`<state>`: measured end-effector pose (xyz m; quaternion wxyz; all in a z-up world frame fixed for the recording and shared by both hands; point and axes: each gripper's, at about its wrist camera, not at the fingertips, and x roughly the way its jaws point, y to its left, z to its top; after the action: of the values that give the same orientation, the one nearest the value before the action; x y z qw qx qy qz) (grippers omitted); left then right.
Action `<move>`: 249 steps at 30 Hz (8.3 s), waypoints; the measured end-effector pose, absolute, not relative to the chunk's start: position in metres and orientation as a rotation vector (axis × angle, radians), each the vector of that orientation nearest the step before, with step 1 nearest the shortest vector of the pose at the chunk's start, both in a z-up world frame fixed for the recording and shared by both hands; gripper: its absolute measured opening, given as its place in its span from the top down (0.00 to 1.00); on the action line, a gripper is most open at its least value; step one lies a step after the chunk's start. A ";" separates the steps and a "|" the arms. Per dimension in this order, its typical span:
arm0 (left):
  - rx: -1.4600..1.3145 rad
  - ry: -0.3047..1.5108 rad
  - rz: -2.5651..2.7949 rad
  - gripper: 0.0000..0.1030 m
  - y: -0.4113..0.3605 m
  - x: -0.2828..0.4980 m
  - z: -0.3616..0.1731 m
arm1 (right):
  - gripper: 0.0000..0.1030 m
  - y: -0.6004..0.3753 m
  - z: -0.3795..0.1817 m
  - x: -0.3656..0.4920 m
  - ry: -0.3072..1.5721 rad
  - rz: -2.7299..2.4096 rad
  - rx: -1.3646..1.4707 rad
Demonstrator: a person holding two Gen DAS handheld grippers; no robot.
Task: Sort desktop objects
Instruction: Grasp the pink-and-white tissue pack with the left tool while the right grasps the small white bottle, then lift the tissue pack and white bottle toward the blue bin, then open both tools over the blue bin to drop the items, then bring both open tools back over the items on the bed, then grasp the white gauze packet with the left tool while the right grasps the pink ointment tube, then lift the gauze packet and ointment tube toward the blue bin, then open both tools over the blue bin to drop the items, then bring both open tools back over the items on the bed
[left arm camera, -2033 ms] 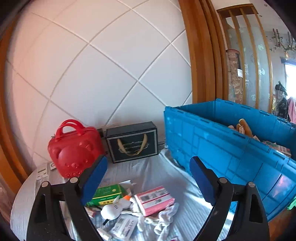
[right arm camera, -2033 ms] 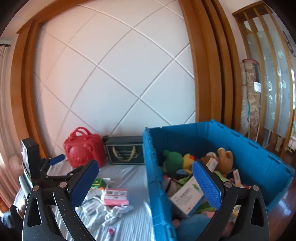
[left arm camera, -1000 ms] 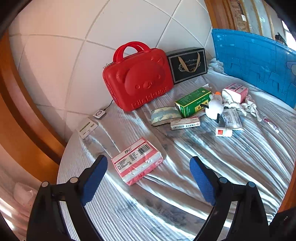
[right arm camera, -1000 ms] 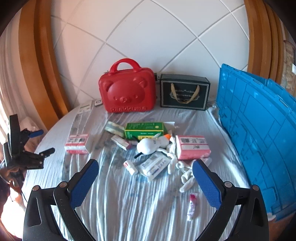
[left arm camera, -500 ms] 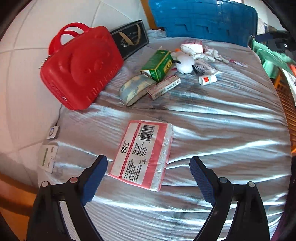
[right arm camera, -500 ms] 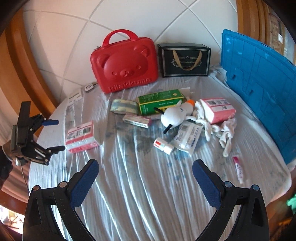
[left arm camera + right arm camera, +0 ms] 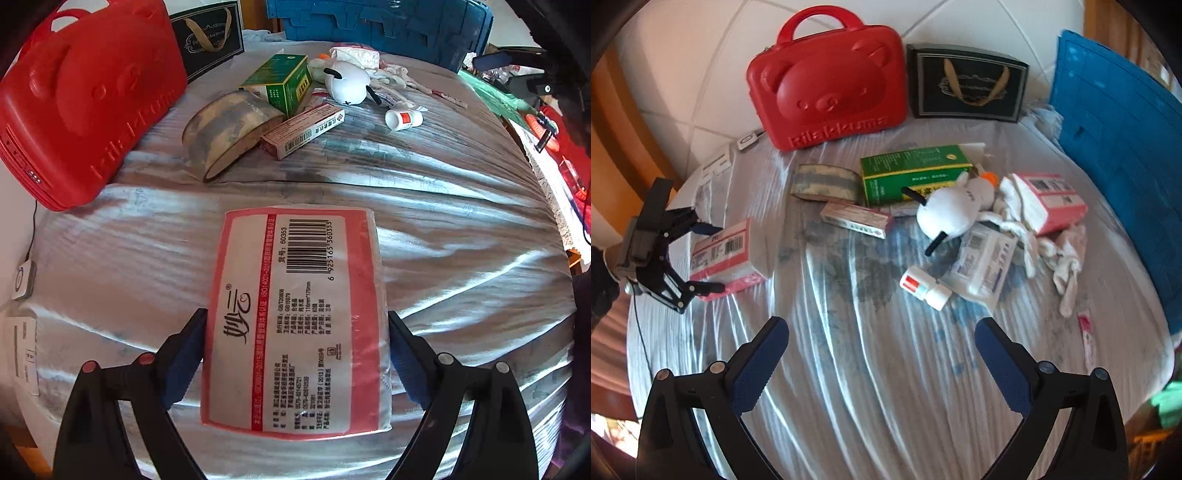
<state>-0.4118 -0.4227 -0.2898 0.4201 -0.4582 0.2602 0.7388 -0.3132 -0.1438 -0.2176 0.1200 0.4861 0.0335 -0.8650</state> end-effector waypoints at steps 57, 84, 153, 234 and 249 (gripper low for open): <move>-0.482 0.313 2.248 0.15 -0.097 -0.285 -0.041 | 0.72 0.097 -0.018 -0.227 0.097 -2.856 0.749; -0.322 0.376 2.395 0.04 0.219 -0.375 0.072 | 0.04 0.436 0.054 -0.279 -0.257 -3.181 0.459; -1.353 0.299 2.356 0.39 -0.093 -0.423 -0.308 | 0.82 0.122 -0.316 -0.341 0.048 -2.308 1.609; -0.387 0.343 2.697 0.13 0.148 -0.365 0.039 | 0.01 0.405 0.041 -0.273 -0.311 -3.080 0.491; -0.646 0.460 3.017 0.13 -0.071 -0.358 -0.032 | 0.00 0.230 -0.016 -0.318 -0.228 -2.857 0.694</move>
<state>-0.3578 -0.0710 -0.0316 0.0109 -0.2072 0.1474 0.9671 -0.3182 0.2295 -0.0158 0.0964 0.2342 -0.0768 -0.9643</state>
